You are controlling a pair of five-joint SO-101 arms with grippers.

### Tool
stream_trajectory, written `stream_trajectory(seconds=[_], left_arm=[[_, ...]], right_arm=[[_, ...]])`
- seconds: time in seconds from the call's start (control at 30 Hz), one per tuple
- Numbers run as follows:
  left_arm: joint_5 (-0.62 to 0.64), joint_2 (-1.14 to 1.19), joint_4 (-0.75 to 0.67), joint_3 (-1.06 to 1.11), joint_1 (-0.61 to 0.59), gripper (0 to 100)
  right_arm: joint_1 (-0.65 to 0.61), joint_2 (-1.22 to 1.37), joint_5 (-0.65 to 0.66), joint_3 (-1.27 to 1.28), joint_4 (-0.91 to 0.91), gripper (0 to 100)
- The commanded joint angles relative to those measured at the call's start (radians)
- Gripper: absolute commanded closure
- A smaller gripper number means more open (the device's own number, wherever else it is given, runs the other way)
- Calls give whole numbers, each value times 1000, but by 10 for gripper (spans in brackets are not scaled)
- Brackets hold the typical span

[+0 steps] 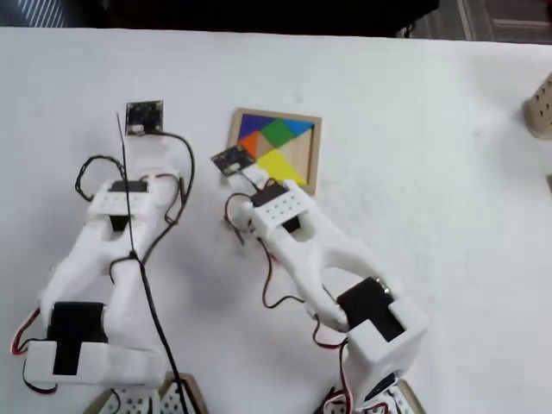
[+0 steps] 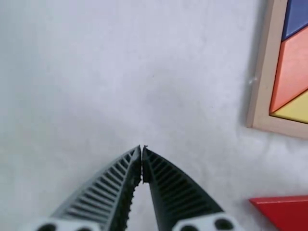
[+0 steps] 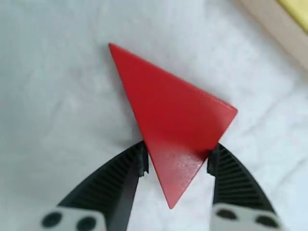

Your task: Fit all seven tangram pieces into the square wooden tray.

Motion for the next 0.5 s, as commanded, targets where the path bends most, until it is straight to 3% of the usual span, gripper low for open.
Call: stream_trajectory(seconds=[0.0,0.1,0.47], left_arm=[[-11,-4,-28,-21,-2,976],[-11,-4,-28,-21,-2,976],[-11,-4,-28,-21,-2,976]], right_arm=[[-15,-47,15,-32,1,709],[-16,-87,61,-32,-1,640],[5,-70,106,-34,-104,675]])
